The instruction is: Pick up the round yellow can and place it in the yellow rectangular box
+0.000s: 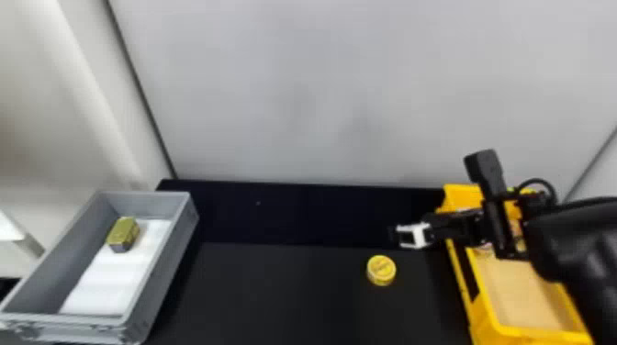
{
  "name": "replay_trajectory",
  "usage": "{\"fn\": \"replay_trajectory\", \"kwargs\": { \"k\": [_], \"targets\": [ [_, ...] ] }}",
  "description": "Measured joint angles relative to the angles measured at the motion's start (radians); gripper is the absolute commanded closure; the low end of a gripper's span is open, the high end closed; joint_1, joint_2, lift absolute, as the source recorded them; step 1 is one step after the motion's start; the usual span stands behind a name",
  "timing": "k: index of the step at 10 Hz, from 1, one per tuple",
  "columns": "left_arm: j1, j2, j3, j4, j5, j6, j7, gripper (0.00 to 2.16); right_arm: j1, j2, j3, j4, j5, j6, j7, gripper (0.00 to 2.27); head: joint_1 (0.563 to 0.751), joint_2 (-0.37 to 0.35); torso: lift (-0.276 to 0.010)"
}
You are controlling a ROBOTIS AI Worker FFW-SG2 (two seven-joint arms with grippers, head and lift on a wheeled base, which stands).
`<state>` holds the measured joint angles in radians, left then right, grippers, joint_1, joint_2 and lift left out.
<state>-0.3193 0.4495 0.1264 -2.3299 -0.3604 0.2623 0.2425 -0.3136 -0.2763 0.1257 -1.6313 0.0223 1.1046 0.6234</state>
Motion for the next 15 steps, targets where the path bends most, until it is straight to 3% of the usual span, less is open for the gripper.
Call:
{"fn": "replay_trajectory", "kwargs": {
  "k": [1,3,5,10,15],
  "targets": [
    [-0.003,-0.003,-0.003,0.003,0.0,-0.004,0.0,0.14,0.003,0.031,-0.002,0.042,0.112,-0.037,0.08,0.11,0.663,0.054,-0.01],
    [-0.01,-0.01,-0.008,0.009,0.0,-0.013,0.002,0.14,0.007,0.078,-0.015,0.146,0.239,-0.131,0.15,0.11,0.663,0.054,-0.01],
    [-0.018,-0.014,-0.017,0.017,0.0,-0.022,0.005,0.14,0.006,0.101,-0.028,0.27,0.258,-0.217,0.151,0.11,0.663,0.054,-0.01],
    [-0.032,-0.032,-0.035,0.041,0.0,-0.053,0.009,0.15,-0.046,0.106,0.012,0.489,0.287,-0.338,0.12,0.09,0.663,0.054,-0.01],
    [-0.042,-0.038,-0.051,0.058,0.001,-0.068,0.011,0.15,-0.08,0.139,0.02,0.612,0.294,-0.459,0.016,0.07,0.663,0.054,-0.01]
  ]
}}
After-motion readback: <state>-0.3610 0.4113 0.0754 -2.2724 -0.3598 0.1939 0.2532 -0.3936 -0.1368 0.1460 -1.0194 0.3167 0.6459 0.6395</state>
